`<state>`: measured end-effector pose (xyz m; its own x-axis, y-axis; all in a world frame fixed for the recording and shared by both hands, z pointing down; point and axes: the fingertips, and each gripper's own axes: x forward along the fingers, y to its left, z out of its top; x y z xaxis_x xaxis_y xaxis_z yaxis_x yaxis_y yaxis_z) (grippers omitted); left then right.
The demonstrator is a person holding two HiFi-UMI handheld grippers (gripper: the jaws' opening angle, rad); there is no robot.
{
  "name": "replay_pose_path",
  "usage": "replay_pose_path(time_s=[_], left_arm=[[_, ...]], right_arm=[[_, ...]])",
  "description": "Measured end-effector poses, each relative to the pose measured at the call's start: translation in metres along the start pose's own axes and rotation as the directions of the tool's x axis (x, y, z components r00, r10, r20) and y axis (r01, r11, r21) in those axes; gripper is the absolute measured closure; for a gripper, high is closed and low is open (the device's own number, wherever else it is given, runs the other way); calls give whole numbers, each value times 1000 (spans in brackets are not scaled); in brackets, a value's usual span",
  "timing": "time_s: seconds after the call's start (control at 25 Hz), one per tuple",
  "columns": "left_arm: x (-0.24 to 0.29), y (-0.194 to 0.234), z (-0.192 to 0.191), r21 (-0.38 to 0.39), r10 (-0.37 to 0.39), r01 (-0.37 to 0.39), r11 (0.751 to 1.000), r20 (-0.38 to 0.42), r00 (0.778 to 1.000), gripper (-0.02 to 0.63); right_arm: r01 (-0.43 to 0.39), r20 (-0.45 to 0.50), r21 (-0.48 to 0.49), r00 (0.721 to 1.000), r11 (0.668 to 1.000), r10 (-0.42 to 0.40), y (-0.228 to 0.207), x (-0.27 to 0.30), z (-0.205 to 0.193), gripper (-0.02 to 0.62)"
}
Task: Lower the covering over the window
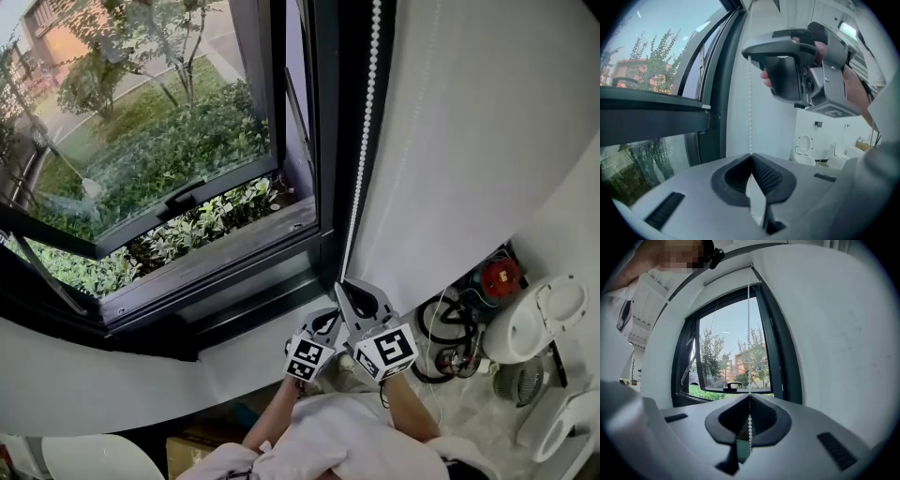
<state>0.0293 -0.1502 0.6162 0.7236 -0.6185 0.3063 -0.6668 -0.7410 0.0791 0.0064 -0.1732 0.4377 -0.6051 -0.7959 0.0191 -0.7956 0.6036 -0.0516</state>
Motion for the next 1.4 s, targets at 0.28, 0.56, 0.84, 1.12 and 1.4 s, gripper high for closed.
replay_pose_path(time_s=[0.28,0.56,0.84,1.12,1.4], left_arm=[[9,4,-45,-15,-9,8,1000,-86,996,591],[10,5,-78,-39,-12,6,999,-152,988,591],[-1,12,-84,-52,47,-55,997,-153,987,588],[-31,23,-16,-74,81,-84,994,-47,996,545],[-60,25,104,7,46,-48,999,159,986,514]], right_arm=[[14,-79,36,997,999,-11,-7,5,-48,600],[23,-142,59,990,998,-15,-14,9,-83,600],[25,-189,83,982,996,-9,-16,9,-110,600],[23,-203,98,979,995,-3,-19,8,-122,600],[25,-198,103,980,994,-4,-22,6,-122,600]])
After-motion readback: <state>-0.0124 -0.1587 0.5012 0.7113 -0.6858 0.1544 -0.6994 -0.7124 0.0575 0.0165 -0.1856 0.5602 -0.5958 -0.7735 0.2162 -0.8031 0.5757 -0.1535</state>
